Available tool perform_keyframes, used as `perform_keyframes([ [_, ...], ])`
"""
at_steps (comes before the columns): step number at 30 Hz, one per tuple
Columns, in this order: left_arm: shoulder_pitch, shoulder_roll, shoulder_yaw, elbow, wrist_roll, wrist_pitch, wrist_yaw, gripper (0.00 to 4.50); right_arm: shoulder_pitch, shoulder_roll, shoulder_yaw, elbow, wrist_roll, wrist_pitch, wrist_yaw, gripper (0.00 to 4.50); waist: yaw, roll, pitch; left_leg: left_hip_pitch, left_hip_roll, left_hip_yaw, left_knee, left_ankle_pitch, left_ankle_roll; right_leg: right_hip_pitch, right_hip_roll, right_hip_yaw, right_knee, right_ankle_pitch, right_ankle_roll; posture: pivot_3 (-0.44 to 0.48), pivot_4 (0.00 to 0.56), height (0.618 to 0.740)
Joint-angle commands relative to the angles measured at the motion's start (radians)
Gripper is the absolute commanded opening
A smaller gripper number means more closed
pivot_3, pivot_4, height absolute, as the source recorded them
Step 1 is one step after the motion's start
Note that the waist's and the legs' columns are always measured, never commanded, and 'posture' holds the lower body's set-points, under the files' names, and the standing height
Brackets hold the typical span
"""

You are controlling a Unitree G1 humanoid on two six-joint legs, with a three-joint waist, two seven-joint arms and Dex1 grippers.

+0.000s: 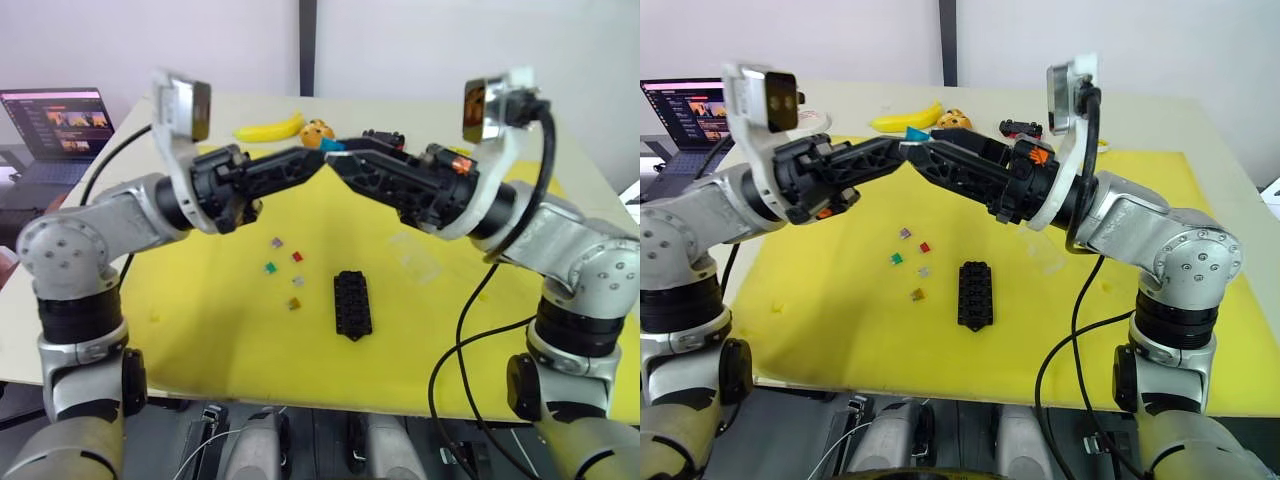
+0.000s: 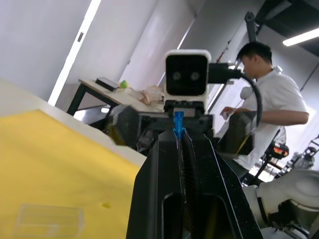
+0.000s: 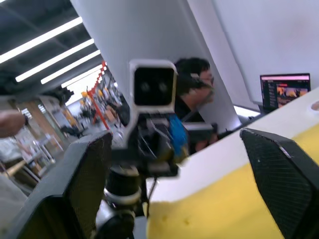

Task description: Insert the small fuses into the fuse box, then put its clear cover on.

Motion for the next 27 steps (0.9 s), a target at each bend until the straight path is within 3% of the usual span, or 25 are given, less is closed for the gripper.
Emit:
perform_keyframes([
  [1,-0.014,0.011,0.006,-0.027,0.017,-0.029,-0.026,0.0,-0.017,0.002,0.007,-0.012,0.08,-0.063,-0.046,2.57,-0.001,0.0,0.0,0.0,0.0,0.0,0.0,0.0,0.0,0.0,0.0,0.0,0.0,0.0,0.0,0.0,0.15,0.737],
  [3,-0.015,0.015,0.005,-0.023,0.029,-0.032,-0.028,0.0,-0.019,-0.01,0.02,-0.011,0.099,-0.074,-0.057,1.61,-0.002,0.0,0.0,0.0,0.001,0.0,0.0,0.0,0.0,0.0,0.0,0.0,0.0,0.0,0.0,0.0,0.15,0.737],
  [27,-0.021,0.012,0.033,-0.041,-0.042,-0.073,0.045,0.0,0.032,-0.071,0.053,0.0,0.178,-0.157,-0.104,1.61,0.005,0.0,0.0,0.0,0.002,-0.001,0.0,0.0,0.0,0.0,0.0,0.001,0.0,0.0,0.0,0.0,0.15,0.737],
])
